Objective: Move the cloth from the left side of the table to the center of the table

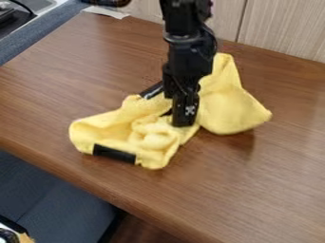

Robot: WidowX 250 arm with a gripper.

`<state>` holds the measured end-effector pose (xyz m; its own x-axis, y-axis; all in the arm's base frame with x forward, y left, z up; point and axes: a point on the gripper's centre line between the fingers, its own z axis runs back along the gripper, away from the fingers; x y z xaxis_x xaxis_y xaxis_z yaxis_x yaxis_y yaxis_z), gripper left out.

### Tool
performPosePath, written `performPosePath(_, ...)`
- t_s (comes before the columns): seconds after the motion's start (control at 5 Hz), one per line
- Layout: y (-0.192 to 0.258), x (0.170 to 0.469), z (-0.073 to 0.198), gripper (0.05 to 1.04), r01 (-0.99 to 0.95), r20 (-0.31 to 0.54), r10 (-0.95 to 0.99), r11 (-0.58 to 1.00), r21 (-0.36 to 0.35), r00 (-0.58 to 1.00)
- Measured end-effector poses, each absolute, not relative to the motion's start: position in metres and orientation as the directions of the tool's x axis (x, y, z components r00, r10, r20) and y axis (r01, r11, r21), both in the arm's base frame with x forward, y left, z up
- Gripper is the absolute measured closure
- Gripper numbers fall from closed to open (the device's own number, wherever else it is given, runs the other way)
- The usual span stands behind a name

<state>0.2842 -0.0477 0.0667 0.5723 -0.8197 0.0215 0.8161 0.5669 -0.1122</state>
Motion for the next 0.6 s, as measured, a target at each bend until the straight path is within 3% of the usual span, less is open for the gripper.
performPosePath(0.4, -0.051, 0.277, 0.071, 0.084, 0.817, 0.037, -0.821, 0.56, -0.133, 0.569)
performPosePath(0.6, -0.05, 0.28, 0.085, 0.084, 0.812, 0.07, -0.812, 0.569, -0.128, 0.58)
